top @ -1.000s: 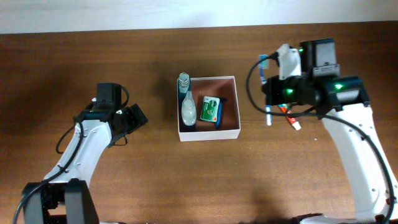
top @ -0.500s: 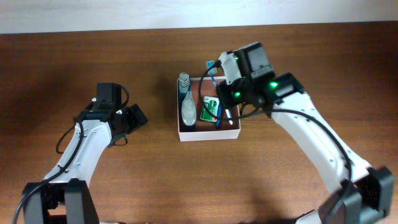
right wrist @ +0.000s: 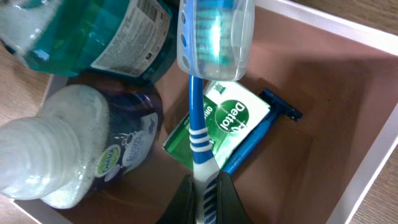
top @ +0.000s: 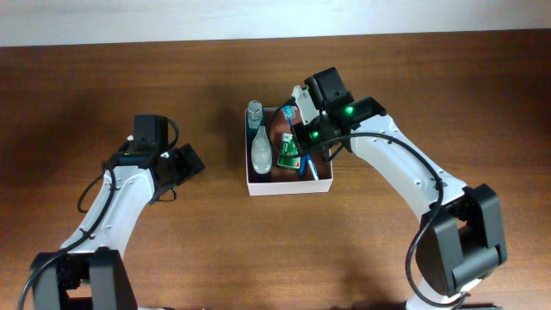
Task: Pack container
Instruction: 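Carry the blue toothbrush into the pink box with the right gripper, then release the toothbrush and move the right gripper to the Colgate tube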
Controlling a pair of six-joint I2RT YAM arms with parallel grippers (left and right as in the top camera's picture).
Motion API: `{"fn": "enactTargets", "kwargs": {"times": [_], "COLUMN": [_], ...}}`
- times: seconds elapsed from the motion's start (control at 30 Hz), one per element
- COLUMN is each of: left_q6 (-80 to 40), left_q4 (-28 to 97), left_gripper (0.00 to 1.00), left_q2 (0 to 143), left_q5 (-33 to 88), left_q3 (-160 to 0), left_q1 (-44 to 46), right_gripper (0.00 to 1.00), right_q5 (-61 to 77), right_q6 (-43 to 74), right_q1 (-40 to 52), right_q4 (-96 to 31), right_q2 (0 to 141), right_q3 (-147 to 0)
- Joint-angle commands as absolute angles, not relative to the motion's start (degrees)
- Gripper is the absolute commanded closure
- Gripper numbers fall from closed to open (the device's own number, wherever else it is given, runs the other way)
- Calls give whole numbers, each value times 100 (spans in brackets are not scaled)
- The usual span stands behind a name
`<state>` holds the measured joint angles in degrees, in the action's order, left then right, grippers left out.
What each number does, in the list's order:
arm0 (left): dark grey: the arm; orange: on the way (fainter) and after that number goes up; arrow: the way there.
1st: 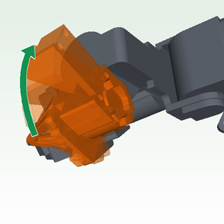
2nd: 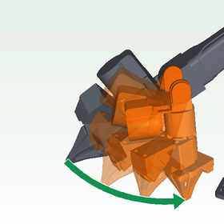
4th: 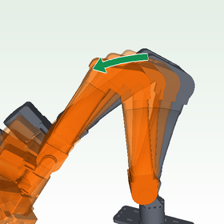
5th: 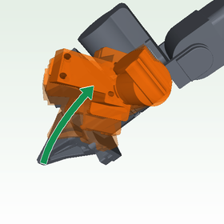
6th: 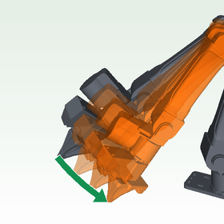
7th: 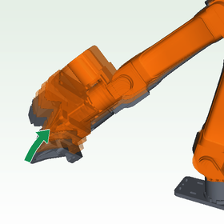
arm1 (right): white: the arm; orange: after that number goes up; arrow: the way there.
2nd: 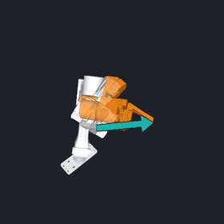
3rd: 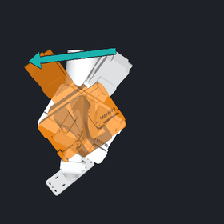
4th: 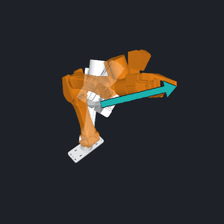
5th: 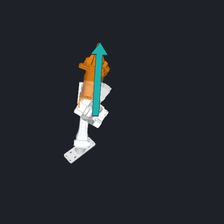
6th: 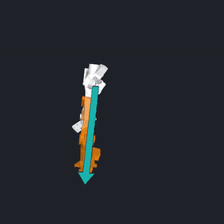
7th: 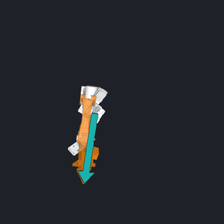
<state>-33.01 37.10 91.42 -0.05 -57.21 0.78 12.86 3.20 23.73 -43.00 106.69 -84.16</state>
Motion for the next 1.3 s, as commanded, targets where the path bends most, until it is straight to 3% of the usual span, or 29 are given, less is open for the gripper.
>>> {"fn": "enactTargets", "kwargs": {"times": [0.0, 0.67, 0.77, 0.83, 1.27], "left_q6": [-3271, -3271, -3271, -3271, -3271], "left_q4": [3715, 3715, 3715, 3715, 3715], "left_gripper": [1, 0, 0, 0, 1], "left_q2": [9161, 9161, 9161, 9161, 9161], "left_q5": [-43, -43, -43, -43, -43], "left_q3": [-5704, -5704, -5704, -5704, -5704], "left_q1": [69, 69, 69, 69, 69], "right_gripper": [96, 95, 71, 65, 63], "right_q5": [1173, 834, 834, 834, 720], "right_q6": [370, 370, 370, 370, 370], "right_q1": [2403, 2403, 2403, 2403, 2132], "right_q4": [-4370, -4174, -4150, -4123, -4768], "right_q2": [10731, 10737, 10737, 10737, 9852], "right_q3": [-8453, -8042, -8042, -8042, -8709]}}
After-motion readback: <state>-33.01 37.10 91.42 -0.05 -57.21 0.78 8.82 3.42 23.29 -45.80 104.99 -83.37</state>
